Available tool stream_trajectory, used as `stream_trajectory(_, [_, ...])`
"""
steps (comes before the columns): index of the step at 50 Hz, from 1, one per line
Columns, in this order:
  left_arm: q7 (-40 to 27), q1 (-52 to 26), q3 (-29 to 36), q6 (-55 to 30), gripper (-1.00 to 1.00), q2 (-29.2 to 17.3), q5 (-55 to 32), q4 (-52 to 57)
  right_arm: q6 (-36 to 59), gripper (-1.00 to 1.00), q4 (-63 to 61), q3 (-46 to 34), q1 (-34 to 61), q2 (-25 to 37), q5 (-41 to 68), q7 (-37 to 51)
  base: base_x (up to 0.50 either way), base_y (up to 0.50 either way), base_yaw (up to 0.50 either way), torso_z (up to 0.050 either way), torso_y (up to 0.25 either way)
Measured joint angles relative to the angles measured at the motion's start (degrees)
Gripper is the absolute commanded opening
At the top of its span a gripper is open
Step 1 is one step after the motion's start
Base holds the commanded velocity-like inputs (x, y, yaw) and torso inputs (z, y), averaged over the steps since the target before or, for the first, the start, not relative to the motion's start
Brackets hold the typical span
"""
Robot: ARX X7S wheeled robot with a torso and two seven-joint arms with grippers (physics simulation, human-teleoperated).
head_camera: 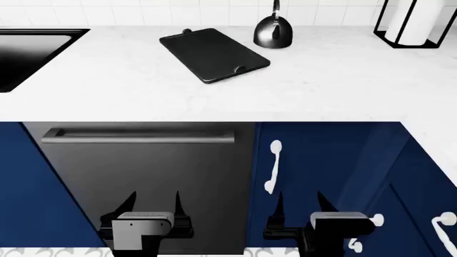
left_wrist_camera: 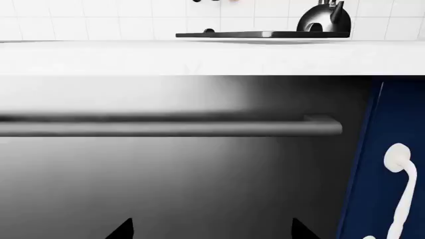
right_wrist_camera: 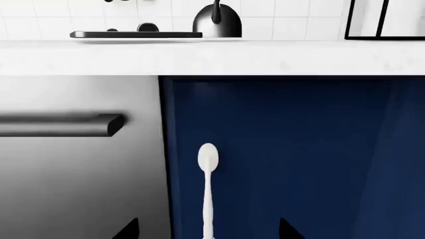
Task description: Pick the kettle from the counter and place it on the tray. Then pick the mug from the cabinet and place it on the tray. Then close the cabinet doors.
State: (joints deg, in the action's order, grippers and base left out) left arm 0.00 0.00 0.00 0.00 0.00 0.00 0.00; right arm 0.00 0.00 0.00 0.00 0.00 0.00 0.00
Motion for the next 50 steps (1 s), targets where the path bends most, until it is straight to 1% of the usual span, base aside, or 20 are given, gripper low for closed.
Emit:
stream_trajectory(13, [-1.6, 0.0, 1.4, -1.1, 1.0, -1.4, -2.7, 0.8, 0.1, 1.0, -1.3, -1.9, -0.8, 1.5, 1.3, 1.8, 0.0, 0.0, 0.0, 0.0, 0.0])
stream_trajectory(20, [-2.5, 0.1, 2.4, -1.5, 1.0, -2.5, -3.4, 2.7, 0.7, 1.0, -3.3, -2.9, -1.4, 2.5, 2.3, 2.7, 0.0, 0.0, 0.0, 0.05, 0.0])
stream_trajectory(26, [-3.1, -0.1, 3.1, -3.4, 1.0, -3.6, -4.0, 6.0, 1.7, 1.0, -5.9, -3.4, -2.0, 3.3, 3.1, 3.5, 0.0, 0.0, 0.0, 0.05, 0.0])
stream_trajectory(30, [-3.6, -1.0, 3.6, -6.2, 1.0, -4.4, -4.1, 9.7, 2.7, 1.0, -8.3, -3.7, -2.5, 3.8, 3.5, 4.0, 0.0, 0.0, 0.0, 0.05, 0.0])
stream_trajectory(34, [-4.0, -3.8, 3.8, -12.5, 1.0, -5.5, -4.5, 15.7, 3.9, 1.0, -11.2, -4.1, -3.0, 4.4, 3.6, 4.6, 0.0, 0.0, 0.0, 0.05, 0.0])
stream_trajectory(37, [-4.3, -8.4, 3.6, -19.6, 1.0, -6.4, -5.1, 21.0, 4.8, 1.0, -13.3, -4.3, -3.4, 4.8, 3.6, 5.0, 0.0, 0.0, 0.0, 0.05, 0.0])
stream_trajectory(41, [-4.7, -18.7, 3.3, -31.8, 1.0, -7.6, -6.0, 27.6, 6.0, 1.0, -16.1, -4.6, -3.9, 5.3, 3.7, 5.6, 0.0, 0.0, 0.0, 0.05, 0.0])
stream_trajectory(45, [-5.1, -32.5, 2.9, -44.4, 1.0, -7.9, -7.2, 30.9, 7.0, 1.0, -18.4, -4.9, -4.3, 5.7, 3.9, 6.0, 0.0, 0.0, 0.0, 0.05, 0.0])
stream_trajectory(50, [-5.8, -52.1, 2.7, -57.2, 1.0, -7.4, -8.0, 28.8, 8.4, 1.0, -21.4, -5.3, -4.8, 6.3, 4.0, 6.5, 0.0, 0.0, 0.0, 0.05, 0.0])
